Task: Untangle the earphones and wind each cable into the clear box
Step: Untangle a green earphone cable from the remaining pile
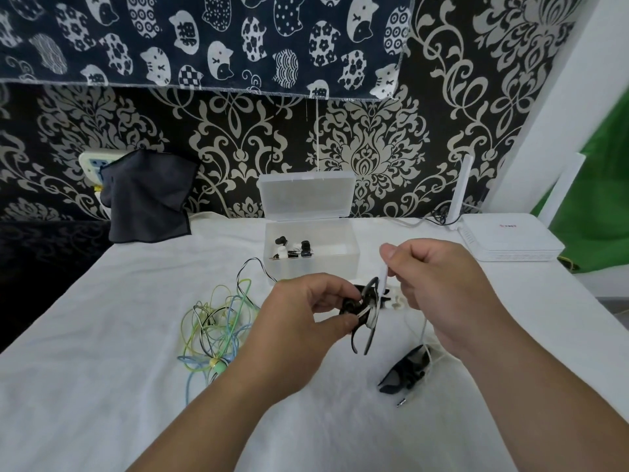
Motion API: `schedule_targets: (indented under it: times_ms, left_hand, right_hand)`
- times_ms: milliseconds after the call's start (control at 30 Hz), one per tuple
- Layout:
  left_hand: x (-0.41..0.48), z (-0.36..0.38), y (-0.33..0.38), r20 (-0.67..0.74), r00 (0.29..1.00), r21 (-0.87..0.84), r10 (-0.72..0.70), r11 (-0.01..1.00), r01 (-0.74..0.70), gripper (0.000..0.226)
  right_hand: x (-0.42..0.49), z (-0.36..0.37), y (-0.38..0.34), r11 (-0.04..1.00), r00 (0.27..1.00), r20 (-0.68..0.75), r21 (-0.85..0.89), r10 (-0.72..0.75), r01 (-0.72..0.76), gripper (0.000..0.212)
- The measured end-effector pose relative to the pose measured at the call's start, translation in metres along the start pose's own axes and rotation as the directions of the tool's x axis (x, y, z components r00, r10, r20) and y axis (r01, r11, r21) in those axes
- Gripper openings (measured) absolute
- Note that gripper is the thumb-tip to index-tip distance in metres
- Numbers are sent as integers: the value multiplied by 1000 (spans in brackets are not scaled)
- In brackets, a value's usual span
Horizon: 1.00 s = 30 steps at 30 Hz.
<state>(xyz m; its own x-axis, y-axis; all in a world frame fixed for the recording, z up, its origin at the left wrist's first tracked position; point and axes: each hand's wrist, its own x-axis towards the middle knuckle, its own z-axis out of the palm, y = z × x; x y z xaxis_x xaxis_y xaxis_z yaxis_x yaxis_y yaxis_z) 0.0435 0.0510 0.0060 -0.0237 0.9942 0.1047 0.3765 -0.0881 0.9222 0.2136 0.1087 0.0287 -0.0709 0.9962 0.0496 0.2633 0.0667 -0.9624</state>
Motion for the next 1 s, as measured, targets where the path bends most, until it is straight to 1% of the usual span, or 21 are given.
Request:
schedule_targets:
  times_ms: [67,233,333,367,433,500,567,667,700,767,833,867,900,1000]
  left_hand:
    - [0,0,1,9,1000,0,-17,1000,17,28]
    - [-1,-1,5,39,998,-76,-52,996,55,26]
    - [-2,-2,6,59,997,-122,-54,991,61,24]
    - [-2,-3,7,68,996,-165,-57,984,67,24]
    - [-3,-3,8,78,995,-261,-64,962,82,24]
    - [-3,-4,7,56,995,-359,-77,929,92,26]
    - [-1,-6,7,18,995,-452,-94,887,92,28]
    - [1,-7,10,-8,995,-520,-98,850,80,29]
    - [1,-7,10,-7,995,-520,-102,850,84,29]
    - [1,-6,11,3,993,-484,-115,869,102,28]
    - [1,-5,9,13,991,-424,-136,897,129,26]
    - [1,-5,9,16,989,-394,-147,908,141,24]
    - [1,-6,8,17,987,-362,-157,920,153,22]
    - [0,-7,8,56,986,-261,-158,951,167,21]
  right_hand:
    - [-2,2,-2,999,999,2,-1,-39,39,41]
    - [-6,4,-6,991,991,-7,-30,-131,131,36]
    - [-6,6,-6,988,990,-26,-74,-136,134,37]
    - [-5,7,-5,991,992,-37,-72,-117,114,38]
    - [-2,6,-1,999,998,-43,-7,-43,43,40]
    - [1,4,3,998,998,-43,49,35,-33,40]
    - [3,3,8,994,995,-41,54,95,-93,40]
    - [3,6,13,981,981,45,36,189,-190,43]
    - [2,8,13,980,978,64,27,197,-199,44]
    - [1,8,12,989,990,17,49,141,-142,45]
    - [1,5,6,989,997,-55,138,54,-46,44]
    - [0,3,2,986,998,-66,165,8,3,42]
    - [-1,3,-1,986,997,-67,158,-41,51,41]
    - [-7,8,-6,987,986,-40,24,-159,160,38]
